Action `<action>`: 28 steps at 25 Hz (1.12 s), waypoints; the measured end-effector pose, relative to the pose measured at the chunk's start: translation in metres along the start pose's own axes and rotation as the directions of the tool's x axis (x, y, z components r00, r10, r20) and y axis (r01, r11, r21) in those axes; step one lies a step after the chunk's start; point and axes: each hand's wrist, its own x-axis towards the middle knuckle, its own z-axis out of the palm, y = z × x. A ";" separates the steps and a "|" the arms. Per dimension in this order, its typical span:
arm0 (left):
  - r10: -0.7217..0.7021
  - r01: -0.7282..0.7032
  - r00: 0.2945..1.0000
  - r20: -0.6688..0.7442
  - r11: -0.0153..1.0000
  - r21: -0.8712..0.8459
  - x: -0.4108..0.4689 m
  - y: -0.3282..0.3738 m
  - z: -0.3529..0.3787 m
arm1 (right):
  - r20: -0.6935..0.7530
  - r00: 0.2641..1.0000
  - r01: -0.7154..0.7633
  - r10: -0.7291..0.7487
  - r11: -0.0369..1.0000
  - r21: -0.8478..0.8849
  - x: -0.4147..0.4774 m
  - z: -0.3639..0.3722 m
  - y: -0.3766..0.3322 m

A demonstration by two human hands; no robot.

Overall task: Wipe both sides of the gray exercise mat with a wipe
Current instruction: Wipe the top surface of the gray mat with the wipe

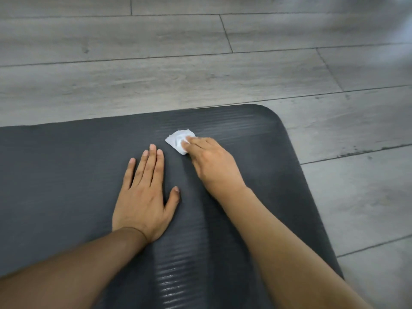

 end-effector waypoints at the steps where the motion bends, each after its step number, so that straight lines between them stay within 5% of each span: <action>1: -0.002 0.002 1.000 0.002 1.000 0.000 0.000 0.000 0.000 | -0.008 0.997 -0.078 0.078 0.996 -0.048 -0.001 -0.010 0.021; 2: -0.003 0.003 1.000 0.006 1.000 0.001 0.000 0.000 -0.001 | -0.026 0.967 -0.254 0.252 0.960 -0.116 -0.004 -0.023 0.044; 4: -0.009 0.009 1.000 -0.006 1.000 0.004 0.000 0.000 0.000 | -0.135 0.785 -0.618 0.604 0.755 -0.218 -0.015 -0.050 0.089; 5: -0.011 0.011 1.000 -0.004 1.000 0.003 0.000 0.001 0.001 | -0.179 0.709 -0.704 0.682 0.668 -0.242 -0.019 -0.055 0.095; 6: -0.011 0.011 1.000 -0.002 1.000 0.001 0.000 0.001 0.000 | -0.203 0.707 -0.707 0.678 0.671 -0.221 -0.017 -0.052 0.083; 7: -0.011 0.011 1.000 -0.005 1.000 -0.002 0.000 0.001 0.000 | -0.176 0.767 -0.640 0.617 0.752 -0.157 -0.012 -0.039 0.057; 9: -0.011 0.011 1.000 -0.014 1.000 -0.001 0.000 0.000 0.000 | -0.039 0.960 -0.276 0.276 0.961 0.020 -0.012 -0.005 -0.007; 11: -0.006 0.006 1.000 -0.008 1.000 0.004 0.000 -0.001 0.000 | 0.062 0.997 0.047 -0.050 0.998 0.047 -0.021 0.006 -0.035; 12: -0.007 0.007 1.000 -0.007 1.000 0.004 0.000 0.000 0.000 | 0.056 0.997 0.056 -0.058 0.998 0.041 -0.022 -0.001 -0.022; 14: -0.016 0.016 1.000 -0.005 1.000 0.005 0.000 0.000 0.001 | -0.022 0.961 -0.276 0.275 0.960 -0.039 -0.030 -0.030 0.030; 16: -0.020 0.020 1.000 -0.015 1.000 0.005 0.000 0.001 0.002 | -0.135 0.752 -0.659 0.645 0.739 -0.139 -0.046 -0.060 0.084; 18: -0.013 0.013 1.000 -0.012 1.000 0.000 0.000 0.002 0.001 | -0.191 0.629 -0.777 0.754 0.612 -0.147 -0.049 -0.057 0.079; 20: -0.015 0.016 1.000 -0.009 1.000 0.001 0.000 0.001 0.001 | -0.161 0.774 -0.605 0.612 0.790 0.096 -0.040 -0.026 0.020; 22: -0.016 0.016 1.000 -0.010 1.000 0.002 -0.001 0.001 0.001 | -0.104 0.981 -0.146 0.161 0.980 0.137 -0.049 -0.002 -0.028; 23: -0.012 0.012 1.000 -0.013 1.000 0.000 0.000 0.001 0.001 | -0.067 0.998 0.004 0.002 0.996 0.085 -0.056 0.000 -0.025; 24: -0.010 0.010 1.000 -0.012 1.000 -0.004 0.000 0.001 0.001 | -0.047 0.999 -0.007 0.010 0.998 0.069 -0.058 -0.010 -0.006; 25: -0.008 0.008 1.000 -0.011 1.000 -0.007 0.001 0.001 0.001 | -0.082 0.981 -0.173 0.177 0.984 0.046 -0.061 -0.022 0.019; 27: -0.015 0.015 1.000 -0.017 1.000 -0.006 0.001 0.000 0.002 | -0.206 0.779 -0.605 0.592 0.796 0.002 -0.073 -0.045 0.064; 28: -0.020 0.020 1.000 -0.014 1.000 -0.010 0.000 -0.001 0.002 | -0.244 0.712 -0.682 0.658 0.731 -0.020 -0.080 -0.047 0.077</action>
